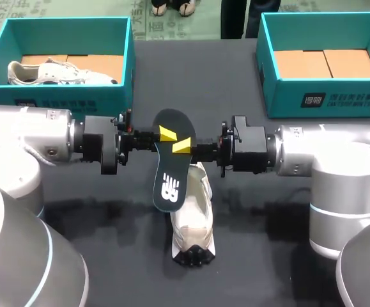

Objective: Take the shoe out of the shoebox, open the shoe tongue, remove and reinsert the insole, then place the shoe into the shoebox

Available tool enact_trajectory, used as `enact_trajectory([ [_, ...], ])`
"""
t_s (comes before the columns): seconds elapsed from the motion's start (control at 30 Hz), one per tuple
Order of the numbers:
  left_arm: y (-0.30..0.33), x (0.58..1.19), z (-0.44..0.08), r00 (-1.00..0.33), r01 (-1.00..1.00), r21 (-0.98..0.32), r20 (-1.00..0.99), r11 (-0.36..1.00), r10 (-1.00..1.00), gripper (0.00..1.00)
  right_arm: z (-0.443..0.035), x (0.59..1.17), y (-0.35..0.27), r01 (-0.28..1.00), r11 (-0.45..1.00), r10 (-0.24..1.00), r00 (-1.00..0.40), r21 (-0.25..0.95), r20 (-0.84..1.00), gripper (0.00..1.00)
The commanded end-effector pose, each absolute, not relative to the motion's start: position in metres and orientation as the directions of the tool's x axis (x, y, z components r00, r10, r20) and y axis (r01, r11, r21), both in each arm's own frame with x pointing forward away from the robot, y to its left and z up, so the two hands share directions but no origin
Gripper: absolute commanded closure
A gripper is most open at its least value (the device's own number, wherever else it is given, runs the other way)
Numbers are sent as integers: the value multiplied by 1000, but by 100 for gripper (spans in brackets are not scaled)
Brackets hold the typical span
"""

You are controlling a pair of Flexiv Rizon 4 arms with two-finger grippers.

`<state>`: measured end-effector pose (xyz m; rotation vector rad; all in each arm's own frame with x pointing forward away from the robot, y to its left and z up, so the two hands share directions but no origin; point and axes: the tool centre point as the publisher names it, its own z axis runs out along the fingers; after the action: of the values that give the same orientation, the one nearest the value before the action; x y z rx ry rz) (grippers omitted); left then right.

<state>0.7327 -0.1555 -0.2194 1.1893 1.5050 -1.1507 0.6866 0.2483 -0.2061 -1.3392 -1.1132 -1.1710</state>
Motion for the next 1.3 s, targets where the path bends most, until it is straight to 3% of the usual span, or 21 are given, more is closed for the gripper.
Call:
enact_trajectory([
  [0.03,-155,731,-219,-158,983,-139,-972,116,175,100,-207,687,249,991,-84,24,107,-105,994,85],
  [0.07,-154,731,-218,-157,983,-137,-972,118,175,100,-207,687,248,991,-85,21,105,-103,994,51],
  [0.1,-153,730,-218,-156,984,-136,-972,119,175,100,-206,687,248,991,-84,20,104,-102,994,11],
  [0.13,-153,730,-218,-154,984,-134,-973,120,174,100,-206,687,247,991,-84,19,102,-100,995,0],
  [0.33,-148,727,-214,-148,984,-127,-973,124,176,100,-206,686,238,994,-75,23,79,-77,997,0],
  [0.57,-134,713,-198,-161,984,-143,-969,106,186,100,-207,685,202,995,-11,138,-98,100,986,0],
  [1.07,-109,668,-171,-216,976,-215,-938,34,271,100,-208,686,197,995,1,160,-94,95,983,0],
  [1.3,-100,646,-163,-364,925,-380,-882,6,298,100,-206,676,181,909,263,376,-406,323,833,0],
])
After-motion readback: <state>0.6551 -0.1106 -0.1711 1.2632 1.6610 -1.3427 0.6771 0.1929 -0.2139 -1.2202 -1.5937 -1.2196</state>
